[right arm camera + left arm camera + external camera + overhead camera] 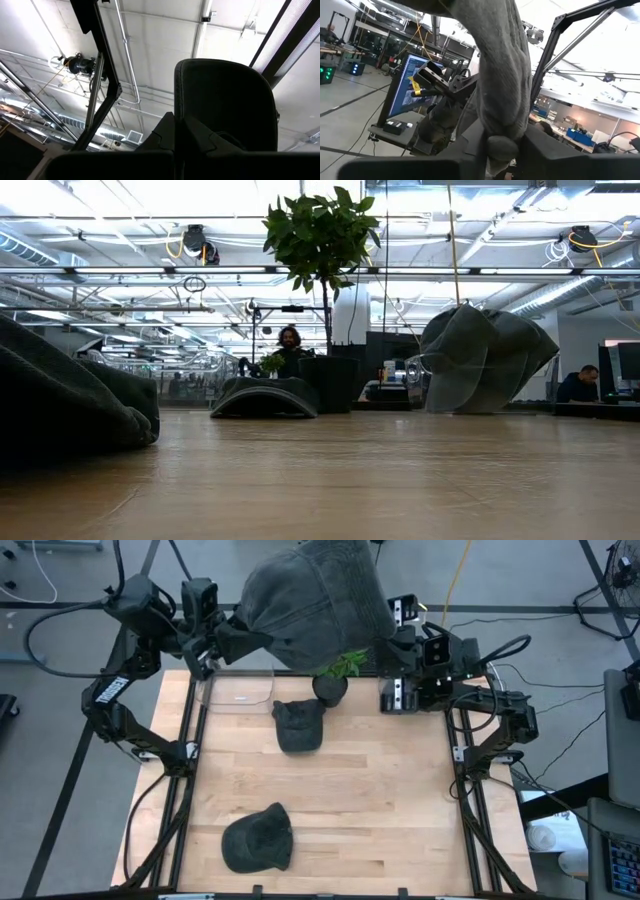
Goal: Pick & Place hat
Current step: Put the top right black cap into the left transparent bin
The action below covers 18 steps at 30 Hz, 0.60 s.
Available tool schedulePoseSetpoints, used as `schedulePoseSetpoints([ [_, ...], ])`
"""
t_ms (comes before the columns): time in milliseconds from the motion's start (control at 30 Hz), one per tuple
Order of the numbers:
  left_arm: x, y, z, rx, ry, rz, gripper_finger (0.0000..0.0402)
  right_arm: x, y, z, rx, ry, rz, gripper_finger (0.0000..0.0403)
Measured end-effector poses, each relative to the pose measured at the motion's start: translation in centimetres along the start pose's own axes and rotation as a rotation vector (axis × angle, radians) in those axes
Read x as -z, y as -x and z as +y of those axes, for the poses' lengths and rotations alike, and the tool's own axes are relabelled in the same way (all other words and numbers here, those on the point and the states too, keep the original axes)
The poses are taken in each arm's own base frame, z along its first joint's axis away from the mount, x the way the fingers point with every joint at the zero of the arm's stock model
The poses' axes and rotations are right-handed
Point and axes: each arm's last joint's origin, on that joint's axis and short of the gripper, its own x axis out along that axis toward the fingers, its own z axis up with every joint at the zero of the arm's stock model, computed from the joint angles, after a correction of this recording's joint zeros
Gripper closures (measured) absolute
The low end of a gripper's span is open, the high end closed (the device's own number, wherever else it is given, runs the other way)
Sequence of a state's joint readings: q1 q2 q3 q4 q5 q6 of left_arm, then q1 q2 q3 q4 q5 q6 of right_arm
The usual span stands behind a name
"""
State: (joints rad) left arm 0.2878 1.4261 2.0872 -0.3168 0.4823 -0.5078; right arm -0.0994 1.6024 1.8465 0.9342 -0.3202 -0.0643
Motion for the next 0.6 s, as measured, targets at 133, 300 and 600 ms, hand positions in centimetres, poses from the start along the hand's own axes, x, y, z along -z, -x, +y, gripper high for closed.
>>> schedulePoseSetpoints([
  [133,0.0,0.0,0.0,0.006,0.003,0.004,0.0349,0.2,0.0,0.0,-0.001,-0.006,0.02,0.0403],
  [300,0.0,0.0,0.0,0.006,-0.029,0.004,0.0355,1.1,0.1,0.1,0.0,-0.037,0.112,0.0377],
  [600,-1.4,2.1,-0.7,0.013,-0.048,-0.024,0.0355,1.6,0.3,0.0,0.051,-0.178,0.261,0.032],
])
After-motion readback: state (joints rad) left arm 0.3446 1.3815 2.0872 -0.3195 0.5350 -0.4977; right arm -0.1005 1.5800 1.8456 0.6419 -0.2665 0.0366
